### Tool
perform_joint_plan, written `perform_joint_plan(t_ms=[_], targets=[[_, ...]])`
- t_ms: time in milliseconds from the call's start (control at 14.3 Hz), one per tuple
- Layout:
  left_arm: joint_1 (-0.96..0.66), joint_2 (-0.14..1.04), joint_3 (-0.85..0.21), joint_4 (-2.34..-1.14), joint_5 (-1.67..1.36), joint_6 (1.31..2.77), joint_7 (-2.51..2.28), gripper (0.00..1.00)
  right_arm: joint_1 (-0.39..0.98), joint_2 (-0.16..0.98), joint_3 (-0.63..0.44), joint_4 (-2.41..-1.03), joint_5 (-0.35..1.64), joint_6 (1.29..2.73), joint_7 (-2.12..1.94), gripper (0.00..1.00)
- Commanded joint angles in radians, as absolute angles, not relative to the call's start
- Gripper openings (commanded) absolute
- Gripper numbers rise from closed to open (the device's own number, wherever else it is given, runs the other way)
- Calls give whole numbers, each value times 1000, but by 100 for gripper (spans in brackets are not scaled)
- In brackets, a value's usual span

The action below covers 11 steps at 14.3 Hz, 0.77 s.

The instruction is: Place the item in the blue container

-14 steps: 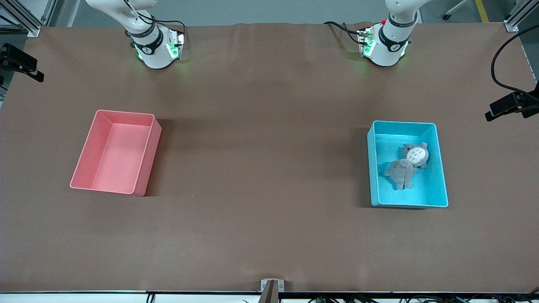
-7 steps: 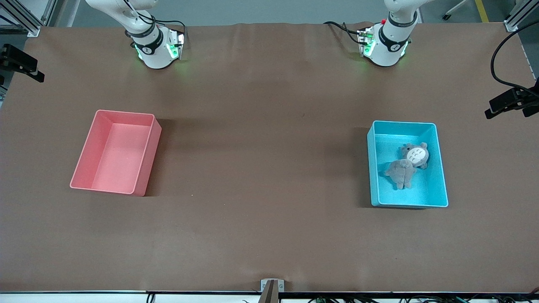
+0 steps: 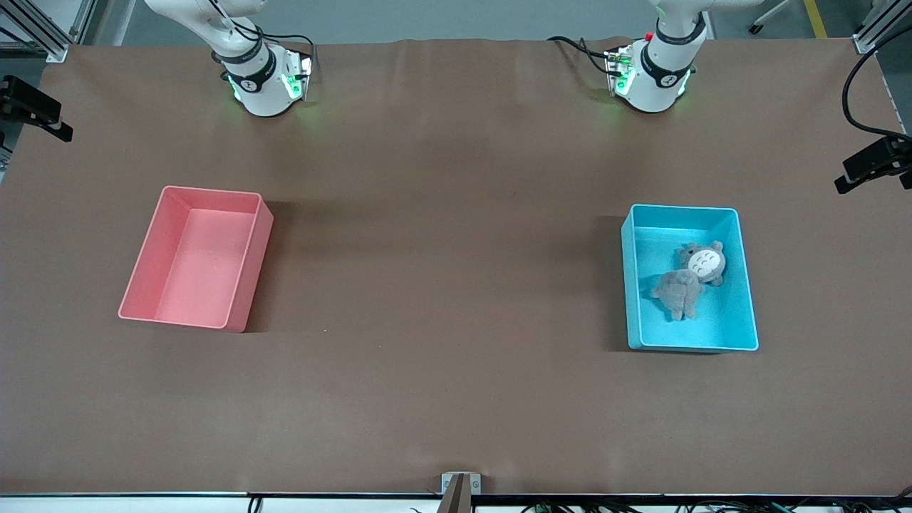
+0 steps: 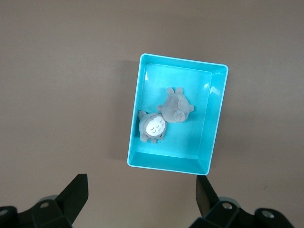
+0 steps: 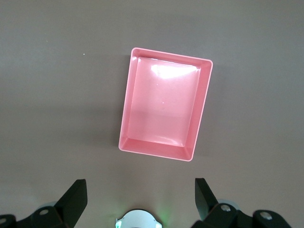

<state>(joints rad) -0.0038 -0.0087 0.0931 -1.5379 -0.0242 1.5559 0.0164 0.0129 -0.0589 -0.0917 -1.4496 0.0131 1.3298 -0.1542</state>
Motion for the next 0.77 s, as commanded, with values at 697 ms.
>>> perform_joint_plan(t_ms=[697], targets=[[-20,-14,95,-1539,-40,1555,37,100,14,-69,-98,-1463,25,1319,-138,100]])
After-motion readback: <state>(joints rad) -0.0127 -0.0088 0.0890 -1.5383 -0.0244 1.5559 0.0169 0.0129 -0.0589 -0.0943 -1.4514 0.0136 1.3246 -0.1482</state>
